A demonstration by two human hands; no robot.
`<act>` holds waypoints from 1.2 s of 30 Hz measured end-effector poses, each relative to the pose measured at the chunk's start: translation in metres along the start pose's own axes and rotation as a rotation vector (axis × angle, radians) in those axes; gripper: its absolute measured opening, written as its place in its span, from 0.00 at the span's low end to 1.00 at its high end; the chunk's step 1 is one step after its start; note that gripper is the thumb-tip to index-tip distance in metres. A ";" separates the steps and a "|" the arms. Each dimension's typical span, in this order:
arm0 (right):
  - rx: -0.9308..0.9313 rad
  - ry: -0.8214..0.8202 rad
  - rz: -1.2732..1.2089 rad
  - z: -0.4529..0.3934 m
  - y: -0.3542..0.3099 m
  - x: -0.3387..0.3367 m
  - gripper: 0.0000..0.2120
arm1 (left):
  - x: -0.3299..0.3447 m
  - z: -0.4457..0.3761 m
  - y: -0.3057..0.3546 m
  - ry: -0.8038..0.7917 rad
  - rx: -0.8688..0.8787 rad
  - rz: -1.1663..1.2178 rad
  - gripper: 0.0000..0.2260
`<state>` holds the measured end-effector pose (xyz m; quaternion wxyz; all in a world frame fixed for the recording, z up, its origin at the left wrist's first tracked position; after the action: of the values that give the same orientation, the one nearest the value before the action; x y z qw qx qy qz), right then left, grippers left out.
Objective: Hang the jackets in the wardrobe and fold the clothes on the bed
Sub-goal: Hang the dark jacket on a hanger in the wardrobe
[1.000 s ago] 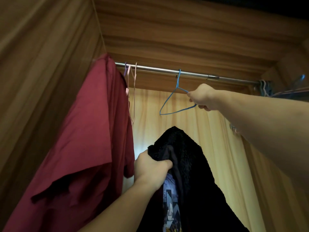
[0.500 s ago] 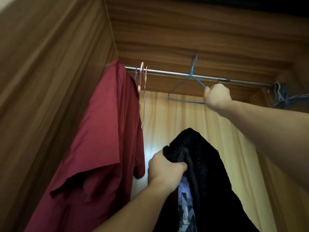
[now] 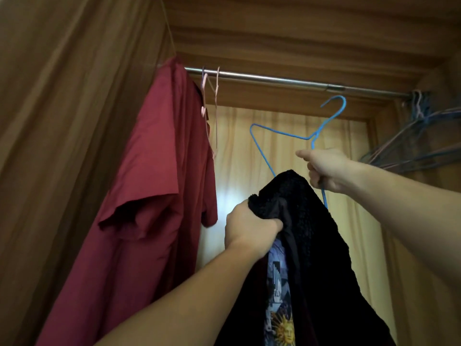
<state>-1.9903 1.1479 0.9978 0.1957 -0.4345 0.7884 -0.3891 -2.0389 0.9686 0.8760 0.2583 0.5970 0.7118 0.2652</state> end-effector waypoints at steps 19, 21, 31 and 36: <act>-0.061 -0.189 0.539 0.203 0.046 -0.076 0.49 | 0.012 0.128 0.042 -0.297 -0.070 0.142 0.24; -0.009 -0.215 0.496 0.225 0.039 -0.078 0.45 | 0.003 0.142 0.049 -0.358 -0.044 0.167 0.26; 0.057 -0.027 0.404 0.335 -0.039 -0.088 0.19 | -0.119 0.218 0.089 -0.513 0.092 0.249 0.26; 0.028 0.078 0.447 0.376 -0.073 -0.096 0.15 | -0.157 0.252 0.109 -0.533 0.102 0.030 0.19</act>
<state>-1.6559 1.0378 0.8187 0.2525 -0.2310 0.8665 -0.3634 -1.7644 0.8470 0.7757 0.4022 0.6683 0.6223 0.0661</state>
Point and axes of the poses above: each hand's wrist, its own z-axis away from the middle knuckle, its own x-axis out of the palm, y = z × x, the point moved 8 cm from there along -z, towards the middle knuckle, and after that the axes turned 3 degrees about -z, right-handed, at the moved point
